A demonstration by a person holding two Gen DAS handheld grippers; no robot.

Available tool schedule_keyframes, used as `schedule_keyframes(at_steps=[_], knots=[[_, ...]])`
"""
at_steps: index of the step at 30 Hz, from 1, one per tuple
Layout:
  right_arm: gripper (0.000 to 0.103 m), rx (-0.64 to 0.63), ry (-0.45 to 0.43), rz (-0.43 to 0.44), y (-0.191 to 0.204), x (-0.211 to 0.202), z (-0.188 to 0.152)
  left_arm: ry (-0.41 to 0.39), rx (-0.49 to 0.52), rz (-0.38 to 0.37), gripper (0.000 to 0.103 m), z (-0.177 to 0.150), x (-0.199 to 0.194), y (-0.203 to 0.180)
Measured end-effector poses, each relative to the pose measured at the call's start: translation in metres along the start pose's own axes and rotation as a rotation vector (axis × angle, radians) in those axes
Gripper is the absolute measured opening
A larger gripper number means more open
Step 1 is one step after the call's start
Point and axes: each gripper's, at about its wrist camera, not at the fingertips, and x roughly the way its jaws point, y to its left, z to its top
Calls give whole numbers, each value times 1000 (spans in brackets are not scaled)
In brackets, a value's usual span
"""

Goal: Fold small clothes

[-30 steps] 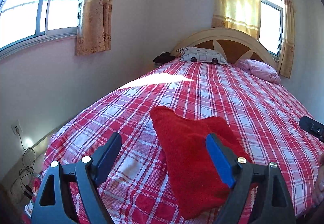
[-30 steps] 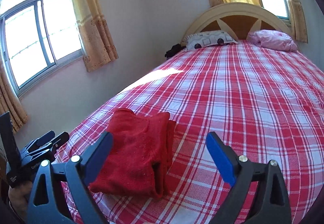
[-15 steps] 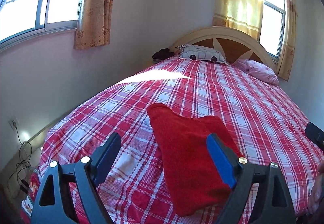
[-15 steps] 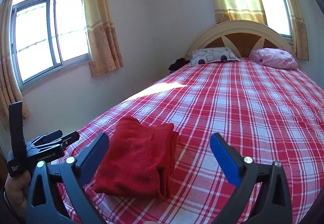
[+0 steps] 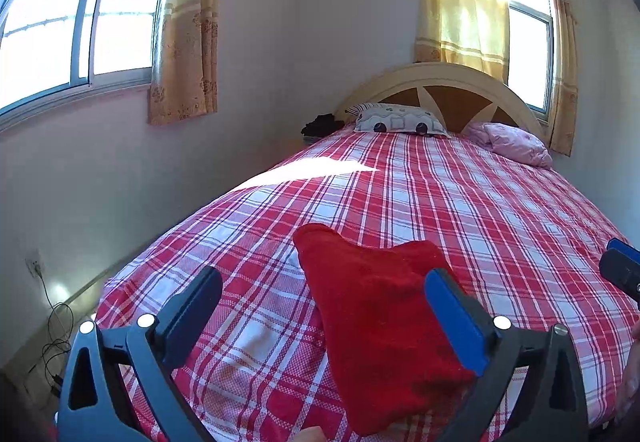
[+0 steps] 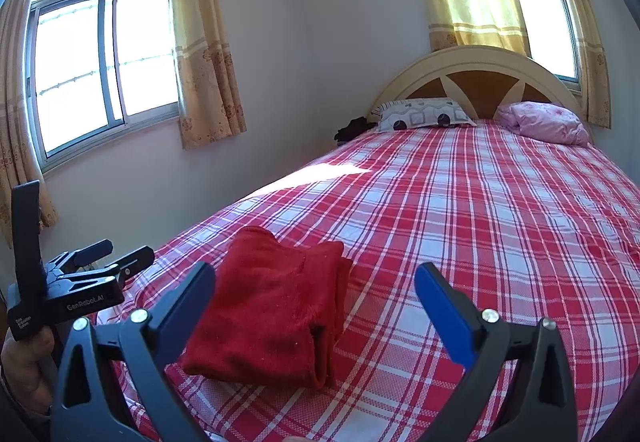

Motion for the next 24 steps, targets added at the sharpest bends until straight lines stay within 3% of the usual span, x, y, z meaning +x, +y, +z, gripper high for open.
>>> schedule_keyframes(at_steps=[8, 16, 21, 24], knots=[[102, 7, 0, -2, -1, -1, 0, -23, 16, -26, 102, 0, -2, -4], [102, 2, -4, -3, 0, -2, -1, -12, 66, -7, 102, -2, -1, -12], [102, 2, -1, -4, -1, -3, -4, -3, 47, 4, 102, -3, 1, -14], [102, 2, 5, -5, -2, -2, -5, 14, 55, -18, 102, -4, 4, -17]])
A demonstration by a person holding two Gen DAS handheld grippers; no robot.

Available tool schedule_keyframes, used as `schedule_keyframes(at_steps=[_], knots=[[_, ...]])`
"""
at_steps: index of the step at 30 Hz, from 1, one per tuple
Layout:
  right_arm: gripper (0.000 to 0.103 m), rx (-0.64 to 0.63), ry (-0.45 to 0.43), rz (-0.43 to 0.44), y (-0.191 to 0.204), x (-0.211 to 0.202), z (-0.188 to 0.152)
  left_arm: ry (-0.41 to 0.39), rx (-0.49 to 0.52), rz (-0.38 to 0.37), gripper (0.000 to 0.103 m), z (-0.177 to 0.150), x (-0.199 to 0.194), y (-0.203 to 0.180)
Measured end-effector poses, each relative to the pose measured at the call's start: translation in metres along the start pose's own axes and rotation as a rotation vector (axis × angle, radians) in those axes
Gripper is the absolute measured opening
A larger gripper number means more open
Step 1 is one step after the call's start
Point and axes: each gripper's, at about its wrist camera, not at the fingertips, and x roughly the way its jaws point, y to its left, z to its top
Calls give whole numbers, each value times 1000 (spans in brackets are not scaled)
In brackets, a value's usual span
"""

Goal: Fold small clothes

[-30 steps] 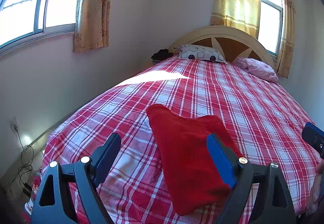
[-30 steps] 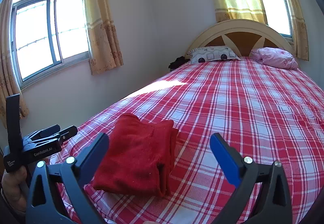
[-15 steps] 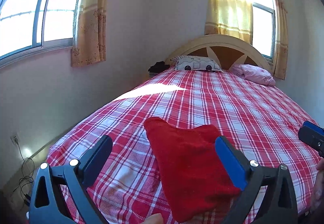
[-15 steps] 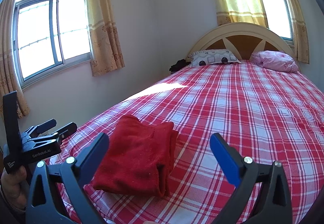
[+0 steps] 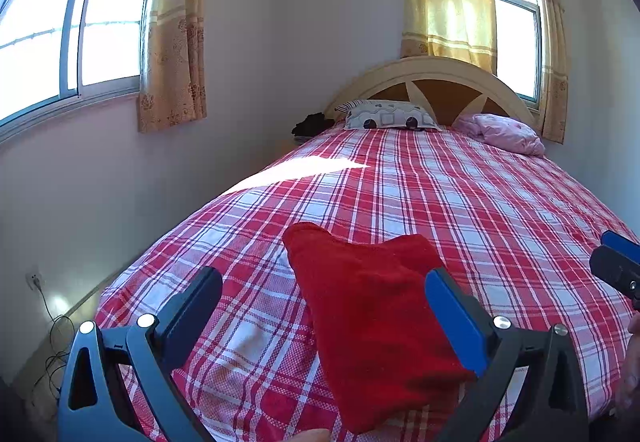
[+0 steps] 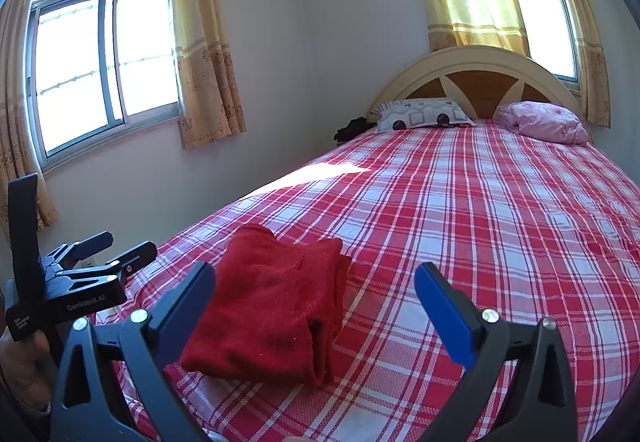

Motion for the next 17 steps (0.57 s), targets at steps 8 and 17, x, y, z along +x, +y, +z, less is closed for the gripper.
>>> schedule_keyframes(at_steps=[8, 17], knots=[[102, -19, 19, 2, 4, 3, -6, 11, -35, -32, 102, 1, -1, 3], [102, -17, 25, 1, 3, 5, -8, -22, -44, -65, 102, -1, -6, 3]])
